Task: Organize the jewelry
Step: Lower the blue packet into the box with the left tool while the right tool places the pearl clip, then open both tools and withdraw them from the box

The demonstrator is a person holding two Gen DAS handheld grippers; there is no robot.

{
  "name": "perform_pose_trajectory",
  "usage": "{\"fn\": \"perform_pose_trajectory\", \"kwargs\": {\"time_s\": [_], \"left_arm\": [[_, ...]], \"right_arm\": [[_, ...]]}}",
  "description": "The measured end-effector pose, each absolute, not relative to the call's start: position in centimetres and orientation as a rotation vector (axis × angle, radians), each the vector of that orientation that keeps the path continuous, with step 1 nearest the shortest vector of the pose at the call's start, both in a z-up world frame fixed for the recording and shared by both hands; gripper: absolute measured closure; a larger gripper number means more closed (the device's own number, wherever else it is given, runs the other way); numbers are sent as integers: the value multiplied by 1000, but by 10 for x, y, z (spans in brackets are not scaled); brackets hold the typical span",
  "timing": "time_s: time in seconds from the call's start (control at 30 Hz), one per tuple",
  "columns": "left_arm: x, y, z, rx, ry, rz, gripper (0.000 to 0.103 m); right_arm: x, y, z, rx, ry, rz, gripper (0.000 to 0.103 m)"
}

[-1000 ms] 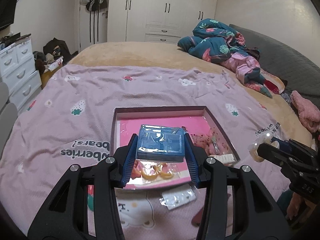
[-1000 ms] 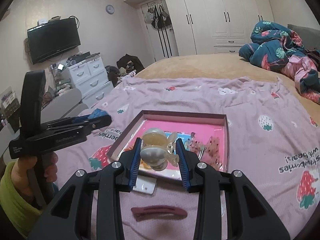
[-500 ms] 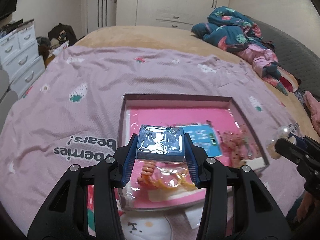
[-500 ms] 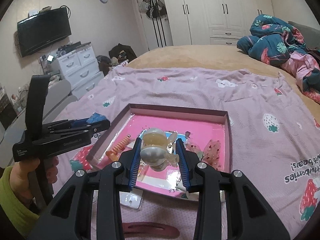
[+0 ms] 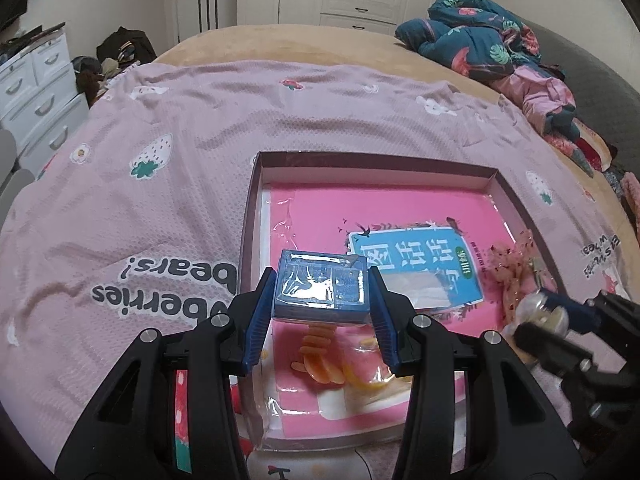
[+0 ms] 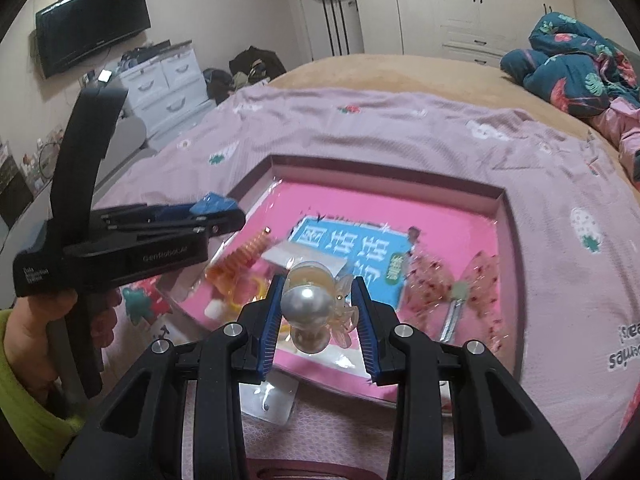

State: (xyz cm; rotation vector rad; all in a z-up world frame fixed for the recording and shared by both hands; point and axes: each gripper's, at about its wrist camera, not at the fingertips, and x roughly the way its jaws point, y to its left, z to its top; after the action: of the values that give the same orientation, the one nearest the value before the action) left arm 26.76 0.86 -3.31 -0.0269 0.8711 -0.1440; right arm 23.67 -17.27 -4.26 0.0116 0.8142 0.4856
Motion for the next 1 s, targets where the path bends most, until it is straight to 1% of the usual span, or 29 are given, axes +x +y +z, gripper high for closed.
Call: {"fn": "perform_pose_trajectory", "kwargs": {"time_s": [0.23, 0.53, 0.63, 0.7, 0.73, 0.8, 0.93, 1.0], "left_arm": [[271, 6, -39, -28, 888, -149, 66], [272, 2, -45, -14, 908, -152, 66], [272, 1, -46, -6, 912, -156, 66], [271, 0, -45, 5, 908, -155, 65], [270, -1, -44, 6, 905, -155, 63], [267, -1, -41, 9, 897, -154, 53], [261, -2, -32, 10, 877, -156, 46], [257, -1, -26, 3, 863, -159, 40]], "right_arm": [[237, -166, -62, 4, 857, 484, 70], [231, -162, -73, 9, 900, 484, 70], [227, -164, -71, 27, 899, 485, 67], [224, -167, -67, 34, 888, 483, 59], [221, -169, -64, 36, 879, 478, 58], [217, -173, -59, 47, 867, 473, 52], [204, -187, -43, 76, 823, 449, 41], [194, -196, -30, 92, 777, 426, 28]]}}
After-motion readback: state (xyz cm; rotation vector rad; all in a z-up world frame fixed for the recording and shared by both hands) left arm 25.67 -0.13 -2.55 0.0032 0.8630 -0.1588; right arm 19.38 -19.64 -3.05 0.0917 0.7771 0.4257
